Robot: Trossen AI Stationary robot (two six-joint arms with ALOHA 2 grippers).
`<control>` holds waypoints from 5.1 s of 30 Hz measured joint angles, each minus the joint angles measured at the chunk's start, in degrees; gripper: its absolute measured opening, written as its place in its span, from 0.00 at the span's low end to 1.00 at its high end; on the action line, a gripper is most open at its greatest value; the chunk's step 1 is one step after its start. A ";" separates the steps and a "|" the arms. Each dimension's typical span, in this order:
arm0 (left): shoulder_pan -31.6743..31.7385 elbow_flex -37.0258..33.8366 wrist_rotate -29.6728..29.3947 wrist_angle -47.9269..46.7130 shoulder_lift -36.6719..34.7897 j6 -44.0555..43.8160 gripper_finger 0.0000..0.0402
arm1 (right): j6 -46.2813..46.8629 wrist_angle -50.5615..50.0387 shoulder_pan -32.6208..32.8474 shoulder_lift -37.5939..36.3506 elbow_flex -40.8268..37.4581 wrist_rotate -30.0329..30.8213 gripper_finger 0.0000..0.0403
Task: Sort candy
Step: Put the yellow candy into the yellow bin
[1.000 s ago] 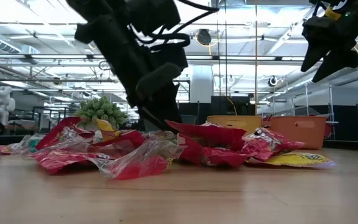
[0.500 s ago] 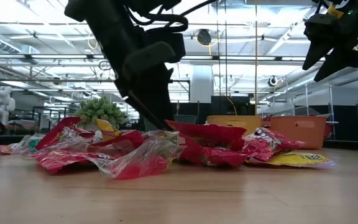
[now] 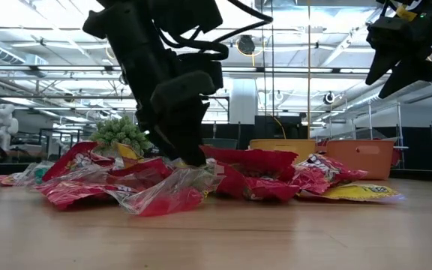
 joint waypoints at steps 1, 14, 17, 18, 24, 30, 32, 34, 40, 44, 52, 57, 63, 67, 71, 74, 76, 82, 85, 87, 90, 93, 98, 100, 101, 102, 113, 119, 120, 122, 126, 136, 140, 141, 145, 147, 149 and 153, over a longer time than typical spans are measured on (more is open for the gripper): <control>0.00 0.00 0.12 -0.05 -0.09 -0.67 0.69 | -0.23 0.01 0.00 0.00 0.00 0.00 0.74; -0.04 0.00 3.15 -0.71 -2.15 -0.39 0.05 | -1.20 -0.24 0.01 0.00 0.00 0.02 0.74; -0.04 0.00 3.35 -0.50 -3.89 0.77 0.03 | -1.84 -0.24 0.00 0.00 0.00 0.22 0.74; -0.04 0.00 3.37 -0.50 -4.52 0.92 0.03 | -1.89 -0.24 0.00 0.00 0.00 0.24 0.74; 0.19 0.00 2.06 -0.67 -10.01 2.02 0.01 | -1.89 -0.22 0.01 0.00 0.00 0.26 0.74; 2.21 0.00 -0.19 0.39 -16.31 2.37 0.01 | -1.45 -0.19 -0.01 0.00 0.00 0.24 0.74; 3.75 0.00 -0.74 1.18 -18.25 2.12 0.01 | -0.93 -0.01 0.01 0.00 0.00 0.24 0.74; 5.93 0.00 -1.06 3.52 -19.38 2.50 0.01 | -0.49 0.50 -0.01 0.00 0.00 0.24 0.74; 15.93 2.78 5.36 9.91 -19.35 13.61 0.01 | 1.30 1.79 0.01 0.00 0.00 0.22 0.74; 24.16 8.68 11.55 10.23 -14.97 20.83 0.01 | 3.25 1.90 -0.01 0.00 0.00 0.24 0.74; 35.17 21.98 17.56 10.16 -2.17 27.17 0.03 | 7.84 4.38 -0.01 0.02 0.00 1.22 0.74; 38.87 28.54 18.78 10.17 3.80 30.73 0.16 | 11.77 5.62 -0.01 0.02 0.00 4.01 0.74; 41.39 36.39 24.04 9.05 10.68 33.95 0.36 | 15.32 5.73 -0.01 0.07 0.00 5.19 0.74; 41.29 40.05 24.01 6.96 11.72 37.99 0.47 | 16.36 5.77 -0.01 0.29 0.00 5.29 0.74; 40.42 40.68 23.79 4.62 10.57 43.79 0.50 | 16.38 5.84 0.01 0.37 0.00 6.04 0.74; 40.29 40.65 23.55 0.32 8.13 43.42 0.50 | 16.39 6.01 -0.01 0.47 0.00 7.90 0.74; 40.42 40.66 23.78 -4.09 6.40 42.67 0.50 | 16.39 6.21 -0.01 0.50 0.00 8.35 0.74; 42.37 35.29 24.99 -10.20 1.26 37.82 0.50 | 16.36 6.17 -0.01 0.91 0.00 9.32 0.74; 42.73 28.27 22.90 -10.28 -2.71 32.49 0.50 | 15.89 6.16 0.00 1.03 0.00 9.29 0.74; 41.58 22.62 17.73 -9.70 -5.87 29.54 0.50 | 15.20 6.16 -0.01 1.07 0.00 9.24 0.74; 38.41 13.89 9.38 -6.97 -11.24 23.58 0.50 | 14.70 6.14 0.01 1.05 0.00 9.10 0.74; 34.85 6.14 2.69 -3.74 -16.36 15.26 0.50 | 13.96 6.12 0.01 1.05 0.00 8.68 0.74; 27.80 -2.51 -6.84 -3.34 -21.75 1.85 0.50 | 11.22 6.12 0.01 1.07 0.00 7.48 0.74; 24.81 -5.00 -10.00 -2.94 -22.37 -3.43 0.50 | 10.29 6.10 0.01 1.07 0.00 7.50 0.74; 23.30 -5.77 -11.70 -2.78 -22.38 -5.99 0.50 | 9.79 6.10 0.01 1.07 0.00 7.50 0.74; 21.65 -6.41 -13.27 -2.69 -22.26 -8.24 0.50 | 9.40 6.10 0.01 1.07 0.00 7.50 0.74; 13.10 -8.62 -19.38 5.46 -11.79 -19.35 0.50 | 7.09 5.99 0.01 1.05 0.00 3.45 0.74; 11.87 -8.63 -19.50 8.50 -3.22 -24.61 0.50 | 6.38 6.00 -0.01 1.03 0.00 2.01 0.74; 11.86 -8.61 -19.44 9.60 -1.47 -24.84 0.50 | 6.24 6.02 -0.01 1.04 0.00 1.54 0.74; 12.27 -8.59 -19.53 11.55 1.89 -24.85 0.50 | 6.27 6.01 0.01 1.05 0.00 1.26 0.74; 12.25 -8.15 -19.26 14.14 5.95 -28.04 0.45 | 6.27 6.04 0.01 1.03 0.00 -0.05 0.74; 8.87 -8.71 -17.89 7.09 -0.98 -31.28 0.02 | 5.99 6.05 -0.01 1.05 0.00 -1.60 0.74; 8.60 -8.74 -18.58 2.41 -7.54 -30.80 0.01 | 5.52 6.05 0.00 1.05 0.00 -1.57 0.74; 8.48 -8.72 -19.30 1.57 -9.41 -30.51 0.01 | 5.30 6.05 0.00 1.04 0.00 -1.57 0.74; 8.17 -8.68 -20.55 0.89 -15.94 -25.60 0.01 | 4.22 6.29 -0.01 1.05 0.00 -1.29 0.74; 8.33 -7.95 -21.17 1.10 -18.84 -23.32 0.01 | 4.08 6.53 0.00 1.05 0.00 -1.19 0.74; 9.17 -6.94 -21.10 1.75 -20.50 -19.94 0.00 | 4.08 7.06 0.00 1.05 0.00 -1.18 0.74; 13.75 -3.13 -16.01 6.10 -20.81 -8.86 0.00 | 4.28 9.46 -0.01 1.05 -0.02 -1.20 0.74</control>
